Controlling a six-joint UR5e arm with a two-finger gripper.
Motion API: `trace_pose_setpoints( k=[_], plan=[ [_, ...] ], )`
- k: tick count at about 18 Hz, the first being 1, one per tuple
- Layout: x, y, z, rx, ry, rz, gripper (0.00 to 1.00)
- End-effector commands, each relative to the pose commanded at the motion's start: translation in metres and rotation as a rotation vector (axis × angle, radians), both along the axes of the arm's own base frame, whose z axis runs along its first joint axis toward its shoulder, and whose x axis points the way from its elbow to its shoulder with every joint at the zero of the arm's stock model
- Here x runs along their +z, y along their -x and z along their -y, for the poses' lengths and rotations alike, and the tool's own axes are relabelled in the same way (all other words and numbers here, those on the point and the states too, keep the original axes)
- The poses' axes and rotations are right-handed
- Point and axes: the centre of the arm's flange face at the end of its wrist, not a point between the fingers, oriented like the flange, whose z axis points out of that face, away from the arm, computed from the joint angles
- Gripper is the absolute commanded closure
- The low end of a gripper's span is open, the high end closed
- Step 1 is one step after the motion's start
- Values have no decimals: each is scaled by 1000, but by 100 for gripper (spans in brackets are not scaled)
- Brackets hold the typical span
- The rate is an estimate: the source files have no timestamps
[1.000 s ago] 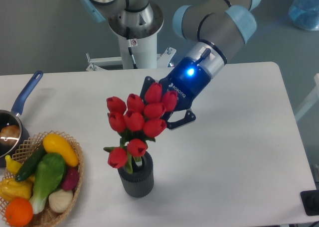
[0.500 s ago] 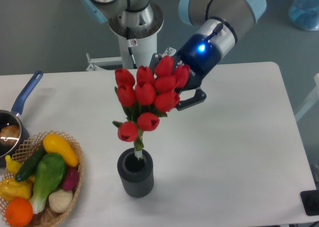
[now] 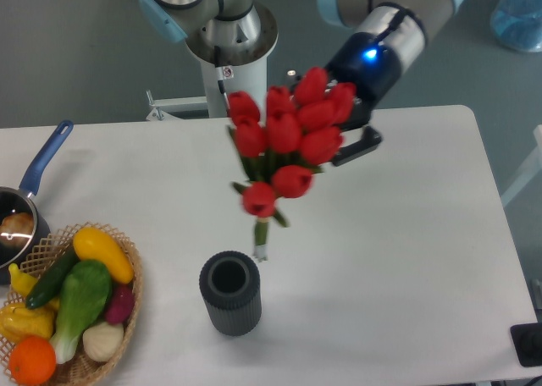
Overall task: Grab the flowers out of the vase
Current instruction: 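Raise the tulips clear of the vase and carry them away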
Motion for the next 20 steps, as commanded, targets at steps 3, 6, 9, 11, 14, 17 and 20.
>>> trace_pose_setpoints(
  k=[3,6,9,11,14,17,20],
  plan=[
    [1,21,22,48,1,-14,62],
    [2,35,38,82,1,-36,62],
    [0,38,43,91,3,-46,62],
    [-2,40,45,96,4,-40,62],
    [-3,39,45,95,6,-38,62],
    [-4,39,45,95,7,-35,62],
    [-4,38,44,95,8,-33,62]
  ],
)
